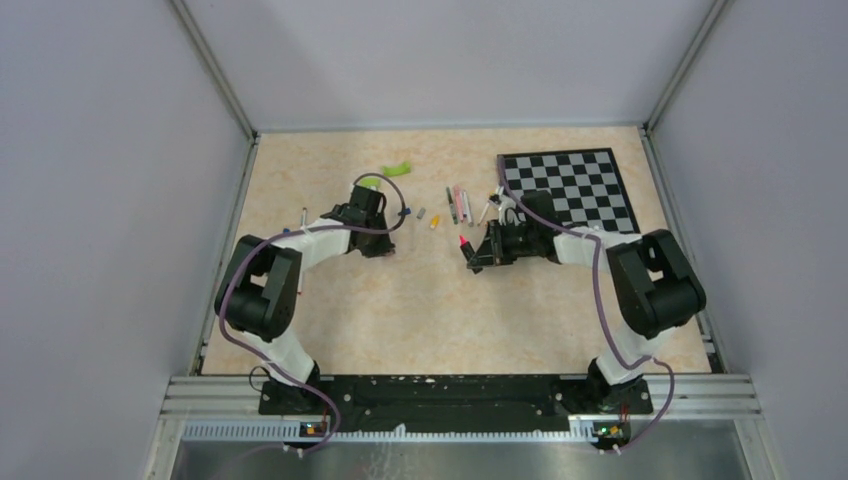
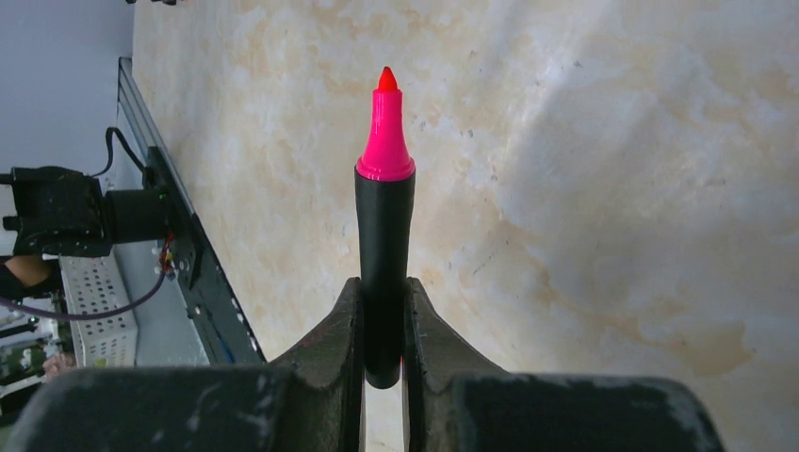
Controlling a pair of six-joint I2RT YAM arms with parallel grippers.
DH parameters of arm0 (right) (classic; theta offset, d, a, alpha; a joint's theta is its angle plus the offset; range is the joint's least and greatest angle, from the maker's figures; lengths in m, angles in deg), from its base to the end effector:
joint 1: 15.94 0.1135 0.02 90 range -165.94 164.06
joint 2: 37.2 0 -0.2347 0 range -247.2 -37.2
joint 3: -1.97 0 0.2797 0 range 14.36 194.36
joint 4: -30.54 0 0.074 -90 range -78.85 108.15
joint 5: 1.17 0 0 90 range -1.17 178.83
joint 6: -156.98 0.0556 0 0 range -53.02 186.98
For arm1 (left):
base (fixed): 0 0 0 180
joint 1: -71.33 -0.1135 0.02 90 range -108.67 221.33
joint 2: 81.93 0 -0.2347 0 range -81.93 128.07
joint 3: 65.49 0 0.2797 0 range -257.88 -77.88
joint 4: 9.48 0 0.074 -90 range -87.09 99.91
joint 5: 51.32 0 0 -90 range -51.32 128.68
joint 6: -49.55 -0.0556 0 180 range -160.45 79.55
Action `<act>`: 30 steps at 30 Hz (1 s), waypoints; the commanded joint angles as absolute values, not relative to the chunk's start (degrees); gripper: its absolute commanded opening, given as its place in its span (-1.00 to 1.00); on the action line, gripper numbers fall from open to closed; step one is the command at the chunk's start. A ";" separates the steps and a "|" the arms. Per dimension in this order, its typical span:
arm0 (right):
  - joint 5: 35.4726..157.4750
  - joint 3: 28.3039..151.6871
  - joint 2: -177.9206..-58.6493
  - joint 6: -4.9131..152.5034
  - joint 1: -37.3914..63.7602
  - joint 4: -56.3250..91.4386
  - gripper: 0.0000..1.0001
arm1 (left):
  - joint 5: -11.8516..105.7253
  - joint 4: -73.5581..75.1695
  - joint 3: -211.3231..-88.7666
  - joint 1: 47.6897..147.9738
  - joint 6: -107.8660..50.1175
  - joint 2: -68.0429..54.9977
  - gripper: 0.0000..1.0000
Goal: Open the pen caps
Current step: Place the pen cap at the center of the board.
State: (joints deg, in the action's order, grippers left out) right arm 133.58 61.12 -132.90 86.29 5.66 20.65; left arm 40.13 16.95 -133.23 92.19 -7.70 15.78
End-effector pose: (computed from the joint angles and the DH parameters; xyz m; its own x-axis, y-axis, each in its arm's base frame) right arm 0.3075 0.1638 0.0982 -0.8715 -0.0925 -0.4816 -0.4496 0.5428 0.7093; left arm 0.3410 -0.1315 0.0984 -0.8543 -0.2532 -0.4540 -0.1107 0.9419 -0.3171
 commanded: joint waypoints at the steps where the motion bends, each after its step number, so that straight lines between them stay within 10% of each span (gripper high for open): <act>1: 131.84 65.51 -136.12 88.58 7.93 20.39 -0.99 | 39.21 20.58 -135.45 91.64 -10.07 18.42 -0.67; 21: 127.40 69.98 -143.02 87.68 10.84 15.99 -0.62 | 35.52 28.35 -138.57 91.61 -14.60 14.56 -0.19; 30: 128.47 70.23 -141.10 85.85 11.57 14.89 0.00 | 43.85 26.65 -135.64 91.49 -22.85 3.40 0.07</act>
